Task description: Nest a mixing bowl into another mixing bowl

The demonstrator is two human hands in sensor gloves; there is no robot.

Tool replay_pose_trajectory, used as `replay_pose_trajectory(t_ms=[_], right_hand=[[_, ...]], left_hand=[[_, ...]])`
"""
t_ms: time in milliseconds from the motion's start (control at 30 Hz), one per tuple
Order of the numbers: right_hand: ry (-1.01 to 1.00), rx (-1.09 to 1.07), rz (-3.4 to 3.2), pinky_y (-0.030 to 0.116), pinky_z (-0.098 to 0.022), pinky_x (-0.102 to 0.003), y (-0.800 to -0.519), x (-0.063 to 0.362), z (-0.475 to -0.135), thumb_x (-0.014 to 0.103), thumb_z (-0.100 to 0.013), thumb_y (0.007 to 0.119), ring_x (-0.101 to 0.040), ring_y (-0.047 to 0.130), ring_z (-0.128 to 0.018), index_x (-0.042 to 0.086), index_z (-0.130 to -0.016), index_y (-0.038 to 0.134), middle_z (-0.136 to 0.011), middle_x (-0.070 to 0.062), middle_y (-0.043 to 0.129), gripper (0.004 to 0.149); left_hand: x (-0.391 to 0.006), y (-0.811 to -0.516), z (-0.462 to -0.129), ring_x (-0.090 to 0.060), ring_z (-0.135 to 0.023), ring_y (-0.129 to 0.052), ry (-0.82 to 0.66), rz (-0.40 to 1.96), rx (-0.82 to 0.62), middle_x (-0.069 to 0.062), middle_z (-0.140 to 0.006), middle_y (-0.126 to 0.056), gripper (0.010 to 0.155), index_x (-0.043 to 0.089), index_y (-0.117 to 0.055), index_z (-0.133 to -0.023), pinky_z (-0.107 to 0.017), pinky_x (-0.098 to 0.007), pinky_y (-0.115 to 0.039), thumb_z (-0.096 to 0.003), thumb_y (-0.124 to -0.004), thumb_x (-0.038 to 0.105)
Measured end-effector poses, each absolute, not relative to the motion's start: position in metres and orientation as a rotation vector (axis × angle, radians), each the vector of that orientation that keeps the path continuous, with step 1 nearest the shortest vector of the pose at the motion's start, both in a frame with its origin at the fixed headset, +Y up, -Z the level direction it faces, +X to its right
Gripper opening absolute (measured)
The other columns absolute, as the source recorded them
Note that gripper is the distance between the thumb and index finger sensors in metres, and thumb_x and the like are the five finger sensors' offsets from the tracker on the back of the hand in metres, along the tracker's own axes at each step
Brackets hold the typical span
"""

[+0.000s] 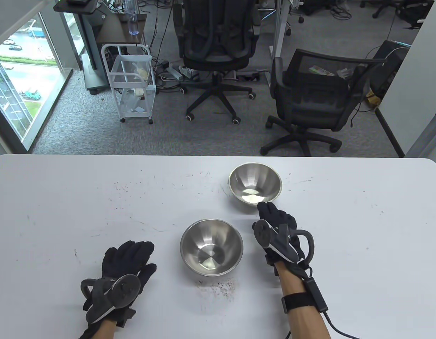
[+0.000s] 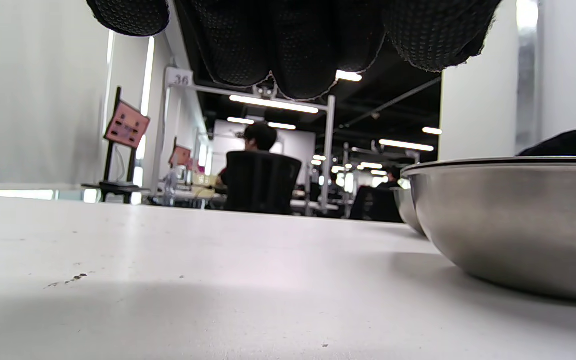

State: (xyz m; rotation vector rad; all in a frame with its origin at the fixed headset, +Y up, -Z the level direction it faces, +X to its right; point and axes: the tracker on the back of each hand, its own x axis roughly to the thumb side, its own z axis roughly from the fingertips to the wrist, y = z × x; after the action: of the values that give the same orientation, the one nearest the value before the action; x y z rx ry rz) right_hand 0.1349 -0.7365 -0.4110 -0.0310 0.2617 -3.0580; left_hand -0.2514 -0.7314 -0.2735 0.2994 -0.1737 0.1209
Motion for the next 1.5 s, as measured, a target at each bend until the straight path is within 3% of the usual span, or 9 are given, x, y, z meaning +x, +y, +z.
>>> replay_pose_trajectory(t_ms=[400, 633, 1000, 1267, 1500], right_hand=[[0.266, 0.014, -2.929, 0.075, -0.063, -0.046, -0.748, 0.130, -0.453, 0.046, -0.044, 0.087, -0.018, 0.095, -0.076, 0.036, -0.093, 0.080, -0.097, 0.004, 0.090, 0.051], [0.359, 0.005, -2.855, 0.077, -0.059, -0.045, -0.754, 0.123, -0.462, 0.042, -0.048, 0.085, -0.016, 0.097, -0.066, 0.039, -0.079, 0.092, -0.086, 0.008, 0.100, 0.032], [0.499, -0.057, -2.766, 0.079, -0.057, -0.044, -0.756, 0.120, -0.465, 0.042, -0.048, 0.087, -0.016, 0.100, -0.057, 0.042, -0.071, 0.094, -0.078, 0.012, 0.104, 0.025], [0.570, -0.093, -2.765, 0.080, -0.056, -0.044, -0.743, 0.125, -0.452, 0.041, -0.046, 0.088, -0.014, 0.104, -0.049, 0.042, -0.070, 0.094, -0.076, 0.011, 0.104, 0.025], [0.663, -0.172, -2.776, 0.080, -0.056, -0.044, -0.718, 0.128, -0.412, 0.041, -0.047, 0.088, -0.014, 0.103, -0.049, 0.042, -0.071, 0.094, -0.076, 0.012, 0.104, 0.025]], left_hand=[[-0.251, -0.731, -0.275, -0.028, -0.107, -0.075, -0.167, 0.109, 0.281, 0.004, -0.112, -0.080, 0.065, 0.036, -0.066, -0.111, -0.076, -0.066, -0.058, -0.0496, -0.073, 0.056], [-0.252, -0.731, -0.276, -0.028, -0.107, -0.075, -0.163, 0.103, 0.272, 0.004, -0.112, -0.080, 0.065, 0.036, -0.066, -0.111, -0.076, -0.066, -0.058, -0.0496, -0.073, 0.056], [-0.252, -0.731, -0.277, -0.028, -0.107, -0.075, -0.161, 0.096, 0.261, 0.004, -0.112, -0.081, 0.064, 0.037, -0.066, -0.111, -0.076, -0.065, -0.058, -0.0497, -0.073, 0.056], [-0.252, -0.732, -0.278, -0.029, -0.107, -0.075, -0.162, 0.098, 0.259, 0.004, -0.112, -0.081, 0.064, 0.037, -0.067, -0.111, -0.076, -0.065, -0.058, -0.0496, -0.073, 0.056], [-0.251, -0.733, -0.278, -0.028, -0.107, -0.075, -0.172, 0.102, 0.265, 0.004, -0.112, -0.081, 0.064, 0.037, -0.066, -0.111, -0.076, -0.065, -0.058, -0.0497, -0.072, 0.056]])
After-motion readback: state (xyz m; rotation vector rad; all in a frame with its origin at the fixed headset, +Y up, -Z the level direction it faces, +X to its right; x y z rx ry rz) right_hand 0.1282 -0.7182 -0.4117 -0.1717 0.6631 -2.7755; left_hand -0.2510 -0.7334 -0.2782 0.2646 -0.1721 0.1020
